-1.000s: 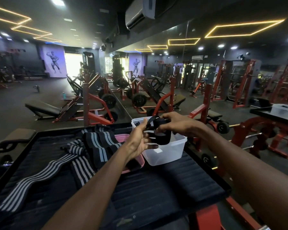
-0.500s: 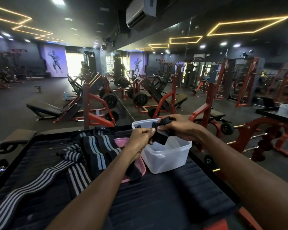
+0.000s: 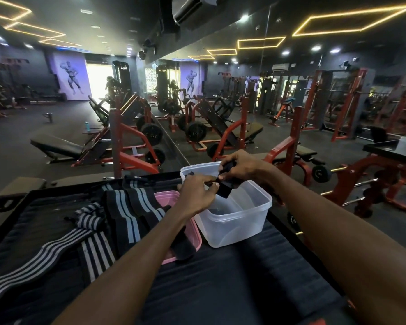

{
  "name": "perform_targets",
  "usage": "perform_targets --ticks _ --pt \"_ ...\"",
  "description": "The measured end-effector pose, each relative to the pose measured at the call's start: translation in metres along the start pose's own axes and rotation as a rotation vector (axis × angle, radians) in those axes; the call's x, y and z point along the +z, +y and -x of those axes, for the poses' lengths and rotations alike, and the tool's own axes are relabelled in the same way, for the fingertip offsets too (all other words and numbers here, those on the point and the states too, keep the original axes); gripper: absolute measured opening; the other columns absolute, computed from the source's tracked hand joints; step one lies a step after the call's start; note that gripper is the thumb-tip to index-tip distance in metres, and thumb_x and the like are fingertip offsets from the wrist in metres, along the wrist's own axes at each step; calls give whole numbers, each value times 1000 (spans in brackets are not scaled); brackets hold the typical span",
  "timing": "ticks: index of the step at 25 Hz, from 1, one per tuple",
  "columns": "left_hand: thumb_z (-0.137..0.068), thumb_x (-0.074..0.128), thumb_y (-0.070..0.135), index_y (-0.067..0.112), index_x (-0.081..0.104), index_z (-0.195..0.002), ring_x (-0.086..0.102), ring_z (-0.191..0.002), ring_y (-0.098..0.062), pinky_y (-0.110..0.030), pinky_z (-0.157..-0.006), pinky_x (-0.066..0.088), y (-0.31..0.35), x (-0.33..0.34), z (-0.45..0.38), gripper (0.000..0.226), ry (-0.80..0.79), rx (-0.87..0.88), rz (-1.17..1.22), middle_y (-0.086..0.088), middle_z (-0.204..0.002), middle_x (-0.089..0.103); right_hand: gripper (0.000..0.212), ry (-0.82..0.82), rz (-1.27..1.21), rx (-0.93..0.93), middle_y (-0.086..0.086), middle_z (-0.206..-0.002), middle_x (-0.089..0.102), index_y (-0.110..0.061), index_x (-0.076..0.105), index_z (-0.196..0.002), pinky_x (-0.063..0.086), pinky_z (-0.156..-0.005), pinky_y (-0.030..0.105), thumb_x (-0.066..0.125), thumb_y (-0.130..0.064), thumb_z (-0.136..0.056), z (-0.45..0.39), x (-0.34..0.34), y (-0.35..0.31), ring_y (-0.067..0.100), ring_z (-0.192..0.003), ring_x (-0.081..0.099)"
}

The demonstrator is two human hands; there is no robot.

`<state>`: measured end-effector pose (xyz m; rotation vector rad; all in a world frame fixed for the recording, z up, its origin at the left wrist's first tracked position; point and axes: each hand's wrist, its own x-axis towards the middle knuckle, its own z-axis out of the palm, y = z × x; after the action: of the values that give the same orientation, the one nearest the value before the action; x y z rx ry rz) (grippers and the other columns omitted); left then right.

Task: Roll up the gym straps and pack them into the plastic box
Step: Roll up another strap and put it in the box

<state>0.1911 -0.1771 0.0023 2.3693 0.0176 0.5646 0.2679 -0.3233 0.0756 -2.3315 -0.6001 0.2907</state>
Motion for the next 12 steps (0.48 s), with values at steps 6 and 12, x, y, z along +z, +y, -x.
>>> perform_targets --ticks 6,12 --pt "-86 57 23 34 77 -87 67 -96 -20 -45 -89 55 -33 -10 -29 23 90 -123 31 9 -98 74 27 108 97 40 9 -98 66 -8 69 -105 53 -48 21 75 -25 -86 -42 16 5 16 -76 65" --pt "-87 55 18 26 70 -93 41 -122 -32 -30 -97 29 -44 -7 -42 18 30 -330 -57 -10 -121 58 21 55 350 65 15 -106 69 -7 68 -108 63 -67 34 69 -9 -88 -82 52 12 23 -83 71"
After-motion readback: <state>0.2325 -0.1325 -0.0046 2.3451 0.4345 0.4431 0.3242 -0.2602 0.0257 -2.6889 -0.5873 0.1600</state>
